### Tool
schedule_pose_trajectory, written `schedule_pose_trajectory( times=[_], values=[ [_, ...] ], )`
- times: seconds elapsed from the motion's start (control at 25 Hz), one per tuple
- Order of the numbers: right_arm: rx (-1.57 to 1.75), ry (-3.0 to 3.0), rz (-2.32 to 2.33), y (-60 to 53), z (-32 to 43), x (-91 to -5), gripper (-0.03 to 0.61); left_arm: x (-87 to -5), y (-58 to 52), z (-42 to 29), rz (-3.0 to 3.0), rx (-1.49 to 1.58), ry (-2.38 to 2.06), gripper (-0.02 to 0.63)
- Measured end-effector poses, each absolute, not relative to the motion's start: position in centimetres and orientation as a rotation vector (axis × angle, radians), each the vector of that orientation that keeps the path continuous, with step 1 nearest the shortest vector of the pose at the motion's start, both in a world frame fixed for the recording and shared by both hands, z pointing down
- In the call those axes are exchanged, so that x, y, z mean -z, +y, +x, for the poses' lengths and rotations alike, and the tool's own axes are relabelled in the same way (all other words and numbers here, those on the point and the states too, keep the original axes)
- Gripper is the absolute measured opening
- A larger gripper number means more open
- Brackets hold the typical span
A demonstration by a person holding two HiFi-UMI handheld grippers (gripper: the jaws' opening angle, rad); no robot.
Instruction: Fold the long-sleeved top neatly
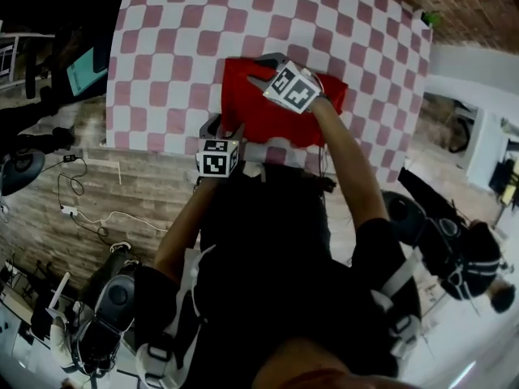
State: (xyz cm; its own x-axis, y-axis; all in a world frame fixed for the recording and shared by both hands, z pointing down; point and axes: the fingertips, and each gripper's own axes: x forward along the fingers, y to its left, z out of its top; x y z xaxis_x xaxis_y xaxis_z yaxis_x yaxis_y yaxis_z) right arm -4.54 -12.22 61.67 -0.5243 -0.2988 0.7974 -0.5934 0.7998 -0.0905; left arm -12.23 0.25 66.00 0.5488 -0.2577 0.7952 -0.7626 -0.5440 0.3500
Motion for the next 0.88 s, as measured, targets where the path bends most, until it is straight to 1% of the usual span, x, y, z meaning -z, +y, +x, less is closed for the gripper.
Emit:
schedule_pose_trajectory(
  times=[0.24,0.72,0.8,0.88],
  values=[
    [-0.433,-2.049,0.525,-14.1,-5.1,-65.5,0.137,-69.5,1.0,-13.3,1.951,-0.938,-0.822,0.264],
    [-0.489,-1.903,0.325,-13.9,-5.9,-71.1,0.144,-71.8,1.6,-13.1,1.877,-0.946,-0.781,0.259],
    [-0.490,-1.892,0.317,-13.9,-5.9,-71.6,0.144,-71.9,1.6,-13.0,1.875,-0.947,-0.773,0.250],
    [-0.498,-1.892,0.310,-13.8,-5.9,-71.8,0.143,-71.7,1.6,-12.9,1.889,-0.958,-0.764,0.209]
  ],
)
